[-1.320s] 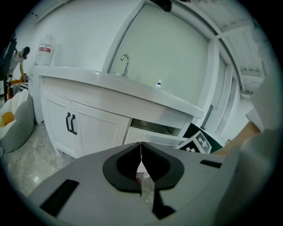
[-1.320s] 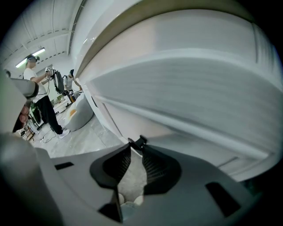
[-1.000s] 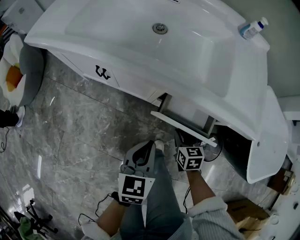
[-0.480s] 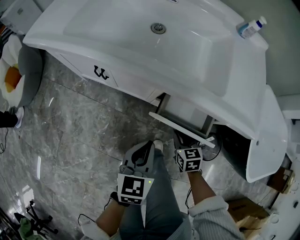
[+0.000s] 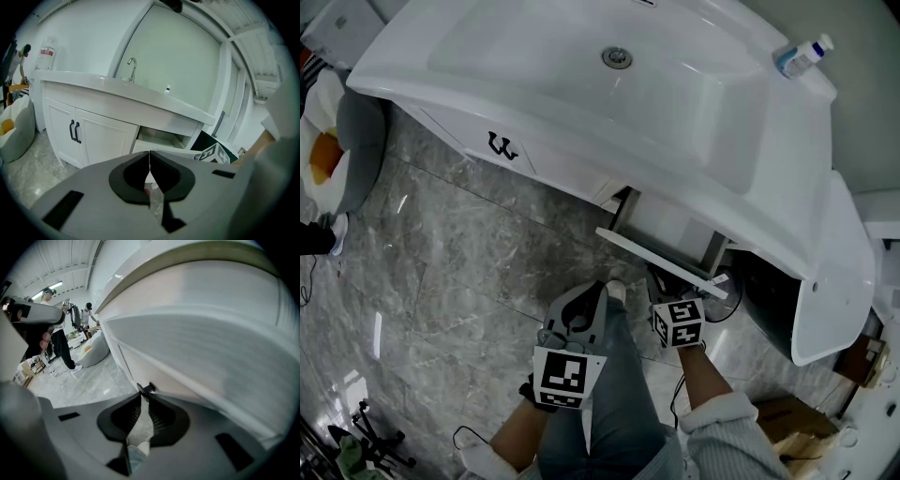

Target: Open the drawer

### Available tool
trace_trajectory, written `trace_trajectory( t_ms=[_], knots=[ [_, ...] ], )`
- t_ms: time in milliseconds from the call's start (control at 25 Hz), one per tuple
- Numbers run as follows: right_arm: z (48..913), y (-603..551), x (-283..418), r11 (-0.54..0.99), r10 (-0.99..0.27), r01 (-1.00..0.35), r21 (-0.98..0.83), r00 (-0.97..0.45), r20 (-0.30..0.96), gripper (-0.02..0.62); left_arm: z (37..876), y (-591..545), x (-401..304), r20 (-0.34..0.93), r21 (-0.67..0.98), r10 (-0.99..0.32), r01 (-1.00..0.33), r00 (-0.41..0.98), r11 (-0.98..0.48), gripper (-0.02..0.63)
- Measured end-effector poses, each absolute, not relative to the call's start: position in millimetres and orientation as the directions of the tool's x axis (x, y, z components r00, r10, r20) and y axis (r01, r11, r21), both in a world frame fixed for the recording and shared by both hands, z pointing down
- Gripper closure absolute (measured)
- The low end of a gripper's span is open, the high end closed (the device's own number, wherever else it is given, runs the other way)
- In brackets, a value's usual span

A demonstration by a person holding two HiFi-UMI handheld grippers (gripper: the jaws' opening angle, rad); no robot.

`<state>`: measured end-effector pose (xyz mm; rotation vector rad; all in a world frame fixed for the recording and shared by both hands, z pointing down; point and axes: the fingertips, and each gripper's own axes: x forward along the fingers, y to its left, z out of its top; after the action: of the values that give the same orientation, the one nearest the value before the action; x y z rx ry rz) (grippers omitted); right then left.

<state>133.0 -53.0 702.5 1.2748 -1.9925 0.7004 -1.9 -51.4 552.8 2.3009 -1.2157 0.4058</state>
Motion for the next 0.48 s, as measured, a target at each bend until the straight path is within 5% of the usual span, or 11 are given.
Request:
trace_trajectory(
  t_ms=[480],
  knots=[
    [706.2,-36.5,128.9,0.433,-0.541,-0.898,-0.074,-0.324,0.776,0.543,551.7,-46.6,2.8,0.476,0.29,-0.674,-0.824,0.565,-0.486,0.589]
  ],
)
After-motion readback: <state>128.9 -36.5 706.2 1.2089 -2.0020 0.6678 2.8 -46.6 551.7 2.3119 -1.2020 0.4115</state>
